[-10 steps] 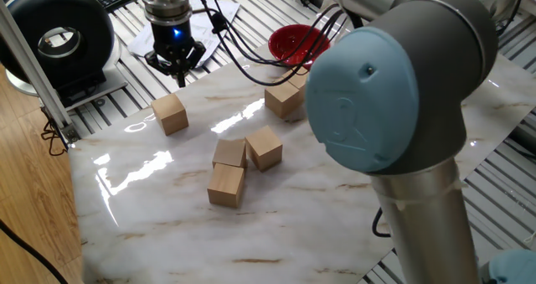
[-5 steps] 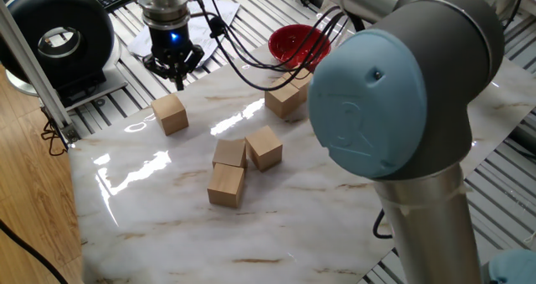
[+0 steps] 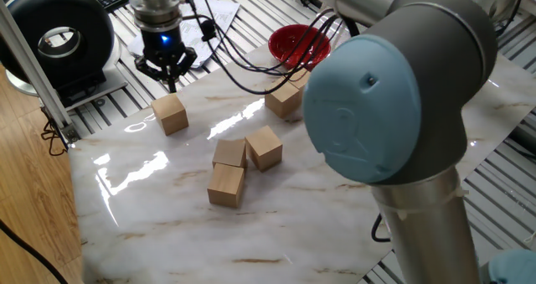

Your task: Stack the blocks into a pyramid shape

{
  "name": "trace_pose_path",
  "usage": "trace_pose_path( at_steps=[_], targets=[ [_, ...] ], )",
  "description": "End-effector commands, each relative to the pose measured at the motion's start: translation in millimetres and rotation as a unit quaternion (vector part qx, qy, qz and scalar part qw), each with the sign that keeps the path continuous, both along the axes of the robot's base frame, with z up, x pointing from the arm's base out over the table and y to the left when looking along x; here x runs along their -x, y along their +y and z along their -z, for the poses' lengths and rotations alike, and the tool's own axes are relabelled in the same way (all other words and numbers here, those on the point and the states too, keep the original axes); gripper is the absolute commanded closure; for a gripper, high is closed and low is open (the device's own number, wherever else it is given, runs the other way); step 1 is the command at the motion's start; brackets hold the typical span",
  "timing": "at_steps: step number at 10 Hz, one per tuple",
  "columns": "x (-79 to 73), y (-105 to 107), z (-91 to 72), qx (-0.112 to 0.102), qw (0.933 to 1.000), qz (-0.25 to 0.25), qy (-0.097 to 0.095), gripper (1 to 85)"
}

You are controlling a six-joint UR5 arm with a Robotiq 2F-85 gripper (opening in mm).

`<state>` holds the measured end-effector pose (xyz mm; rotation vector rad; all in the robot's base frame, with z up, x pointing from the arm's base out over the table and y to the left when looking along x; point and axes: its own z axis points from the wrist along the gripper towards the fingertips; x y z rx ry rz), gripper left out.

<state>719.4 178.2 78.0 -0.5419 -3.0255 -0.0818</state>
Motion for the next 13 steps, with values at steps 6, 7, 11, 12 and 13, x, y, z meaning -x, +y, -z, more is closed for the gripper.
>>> trace_pose_path(
  at_steps=[6, 7, 11, 12, 13],
  targets=[
    [-3.9, 11.6, 0.2, 0.014, 0.9998, 0.015, 0.000, 84.7],
    [-2.5, 9.4, 0.4, 0.013, 0.9998, 0.011, -0.003, 84.7],
    [6.6, 6.0, 9.7, 0.015, 0.9997, 0.013, -0.014, 84.7],
    [6.9, 6.0, 10.8, 0.013, 0.9997, 0.013, -0.016, 84.7],
    [8.4, 5.4, 11.4, 0.013, 0.9997, 0.013, -0.017, 84.7]
  ],
)
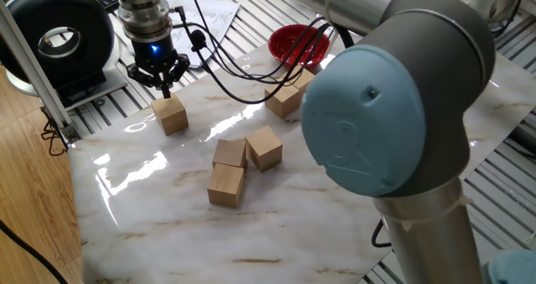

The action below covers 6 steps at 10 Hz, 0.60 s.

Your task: Stack the blocks into a pyramid shape

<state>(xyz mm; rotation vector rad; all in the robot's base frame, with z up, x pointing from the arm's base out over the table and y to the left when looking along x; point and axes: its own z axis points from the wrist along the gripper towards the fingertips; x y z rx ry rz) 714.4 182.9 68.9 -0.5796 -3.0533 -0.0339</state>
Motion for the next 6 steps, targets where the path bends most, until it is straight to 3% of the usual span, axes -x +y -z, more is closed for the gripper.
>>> trace_pose_path(
  at_steps=[1, 6],
  targets=[
    [5.5, -0.6, 2.7, -0.006, 1.0000, 0.000, -0.003, 84.7],
    [9.6, 0.2, -3.4, -0.007, 1.0000, -0.002, -0.002, 84.7]
  ],
)
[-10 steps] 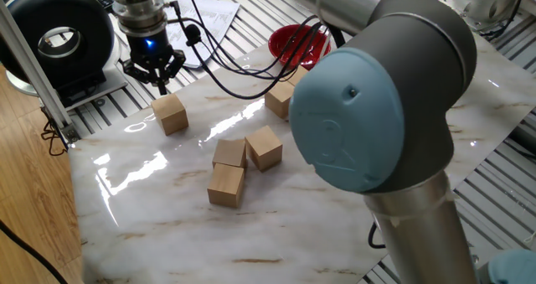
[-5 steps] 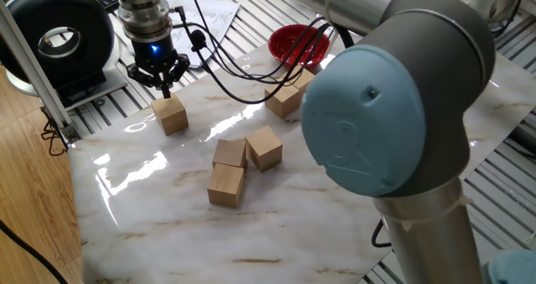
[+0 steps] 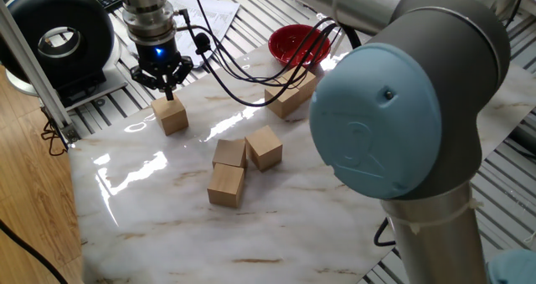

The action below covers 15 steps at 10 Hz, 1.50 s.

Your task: Stack the blocks into a pyramid shape

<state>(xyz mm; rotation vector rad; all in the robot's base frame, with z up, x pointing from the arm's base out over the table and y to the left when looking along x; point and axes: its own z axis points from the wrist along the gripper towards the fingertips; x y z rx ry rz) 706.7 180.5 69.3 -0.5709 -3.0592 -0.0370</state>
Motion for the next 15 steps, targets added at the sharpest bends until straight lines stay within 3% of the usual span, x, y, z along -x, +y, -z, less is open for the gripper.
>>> trace_pose_path(
  at_steps=[1, 6, 11, 15],
  targets=[
    [2.2, 6.2, -6.5, -0.008, 0.9999, 0.006, -0.002, 84.7],
    [9.2, 6.9, -12.5, 0.000, 1.0000, 0.007, 0.006, 84.7],
    [3.5, 9.4, -15.6, -0.003, 1.0000, 0.005, -0.008, 84.7],
    [5.1, 6.3, -15.1, 0.000, 1.0000, 0.000, -0.004, 84.7]
  ],
)
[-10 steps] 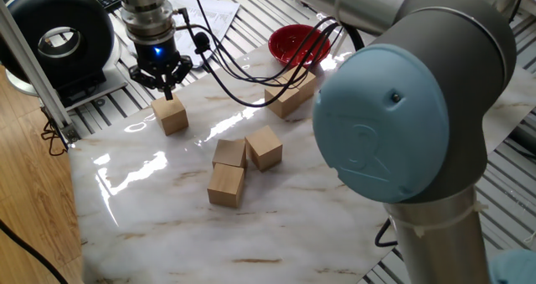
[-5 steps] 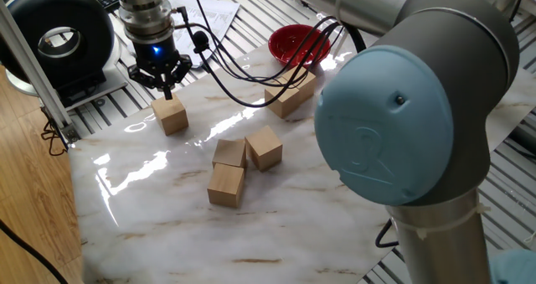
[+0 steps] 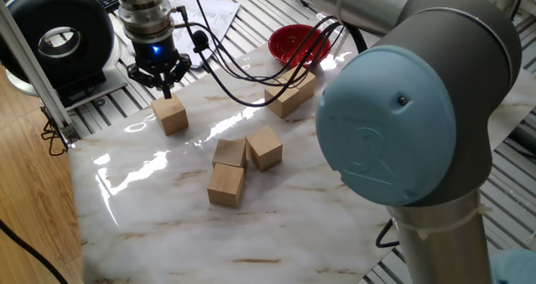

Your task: Stack the blocks into a pyramid shape

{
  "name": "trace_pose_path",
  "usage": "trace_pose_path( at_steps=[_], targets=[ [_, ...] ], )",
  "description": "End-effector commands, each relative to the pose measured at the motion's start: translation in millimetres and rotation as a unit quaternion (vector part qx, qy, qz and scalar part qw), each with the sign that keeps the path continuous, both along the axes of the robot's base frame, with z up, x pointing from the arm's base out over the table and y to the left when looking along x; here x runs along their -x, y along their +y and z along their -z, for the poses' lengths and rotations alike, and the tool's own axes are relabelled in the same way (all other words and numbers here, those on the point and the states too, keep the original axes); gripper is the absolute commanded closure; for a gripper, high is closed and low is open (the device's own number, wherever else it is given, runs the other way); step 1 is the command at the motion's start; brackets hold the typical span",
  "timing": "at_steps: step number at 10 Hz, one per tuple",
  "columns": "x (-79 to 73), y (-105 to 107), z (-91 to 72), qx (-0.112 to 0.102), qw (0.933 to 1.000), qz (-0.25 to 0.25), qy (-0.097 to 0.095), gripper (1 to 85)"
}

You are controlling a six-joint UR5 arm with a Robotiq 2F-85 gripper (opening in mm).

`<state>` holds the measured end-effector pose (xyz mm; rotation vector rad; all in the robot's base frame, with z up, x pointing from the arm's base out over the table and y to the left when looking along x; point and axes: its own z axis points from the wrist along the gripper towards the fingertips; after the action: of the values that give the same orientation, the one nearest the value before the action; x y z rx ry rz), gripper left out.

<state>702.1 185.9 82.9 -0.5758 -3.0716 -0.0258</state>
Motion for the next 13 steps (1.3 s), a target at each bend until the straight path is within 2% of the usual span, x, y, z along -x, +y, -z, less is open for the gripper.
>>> trace_pose_path(
  at_steps=[1, 7, 8, 9, 10, 11, 12, 13],
  targets=[
    [0.8, 0.6, -1.4, -0.004, 1.0000, -0.001, 0.002, 84.7],
    [-1.0, 2.5, -1.0, -0.007, 1.0000, -0.003, -0.001, 84.7],
    [-0.2, -4.6, -0.2, 0.004, 0.9996, -0.027, 0.001, 84.3],
    [-3.8, -32.9, -1.0, 0.057, 0.9952, -0.079, -0.002, 76.0],
    [-3.2, -27.5, -0.7, 0.047, 0.9941, -0.097, -0.001, 66.0],
    [4.8, -25.8, -0.7, 0.041, 0.9922, -0.117, 0.014, 47.0],
    [13.1, -18.4, -0.7, 0.025, 0.9918, -0.122, 0.029, 37.3],
    [14.2, -14.8, -1.1, 0.017, 0.9911, -0.129, 0.029, 33.0]
  ],
)
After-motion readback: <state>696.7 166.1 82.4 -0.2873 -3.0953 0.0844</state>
